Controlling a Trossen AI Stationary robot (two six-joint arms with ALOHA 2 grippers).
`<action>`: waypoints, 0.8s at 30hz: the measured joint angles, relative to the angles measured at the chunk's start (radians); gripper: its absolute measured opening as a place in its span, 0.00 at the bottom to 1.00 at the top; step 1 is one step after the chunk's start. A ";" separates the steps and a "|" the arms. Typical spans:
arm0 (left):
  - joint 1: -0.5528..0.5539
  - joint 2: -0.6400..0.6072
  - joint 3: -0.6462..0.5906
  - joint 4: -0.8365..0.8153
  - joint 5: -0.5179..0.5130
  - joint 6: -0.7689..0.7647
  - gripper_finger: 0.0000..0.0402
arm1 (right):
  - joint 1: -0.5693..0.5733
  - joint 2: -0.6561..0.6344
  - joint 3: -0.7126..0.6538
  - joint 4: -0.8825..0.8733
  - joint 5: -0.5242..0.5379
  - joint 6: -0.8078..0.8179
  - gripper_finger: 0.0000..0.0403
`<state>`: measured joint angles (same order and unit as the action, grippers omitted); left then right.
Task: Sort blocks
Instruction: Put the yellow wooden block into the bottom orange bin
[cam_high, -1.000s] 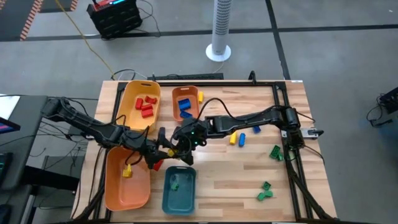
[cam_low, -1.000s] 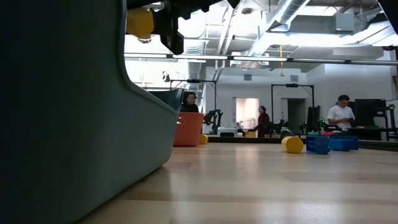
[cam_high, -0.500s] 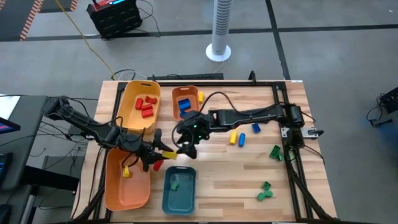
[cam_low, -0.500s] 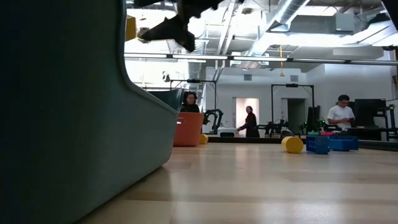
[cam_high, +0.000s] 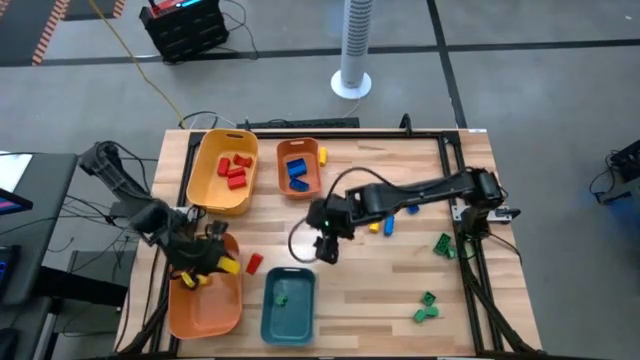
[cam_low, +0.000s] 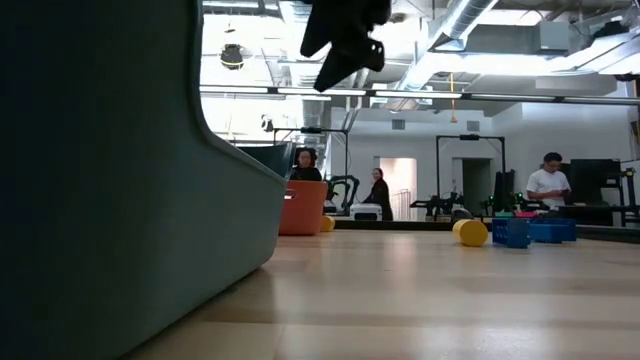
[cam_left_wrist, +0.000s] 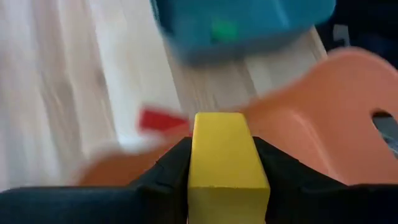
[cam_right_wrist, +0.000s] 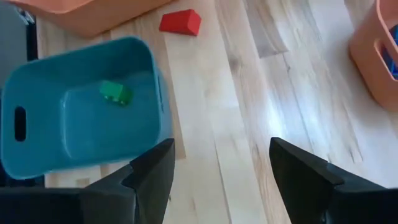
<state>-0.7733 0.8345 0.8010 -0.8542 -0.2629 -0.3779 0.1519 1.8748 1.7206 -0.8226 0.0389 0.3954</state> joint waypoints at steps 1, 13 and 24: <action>-0.021 0.000 0.007 -0.042 0.009 -0.070 0.32 | 0.012 0.000 0.000 -0.010 0.016 0.004 0.67; -0.213 0.003 0.015 -0.213 0.107 -0.641 0.32 | 0.071 0.004 0.000 -0.171 0.104 0.098 0.67; -0.270 0.073 -0.132 -0.168 0.186 -0.821 0.32 | 0.106 0.004 0.000 -0.224 0.149 0.137 0.67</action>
<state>-1.0436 0.9076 0.6693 -1.0218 -0.0772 -1.1987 0.2581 1.8786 1.7206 -1.0467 0.1883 0.5325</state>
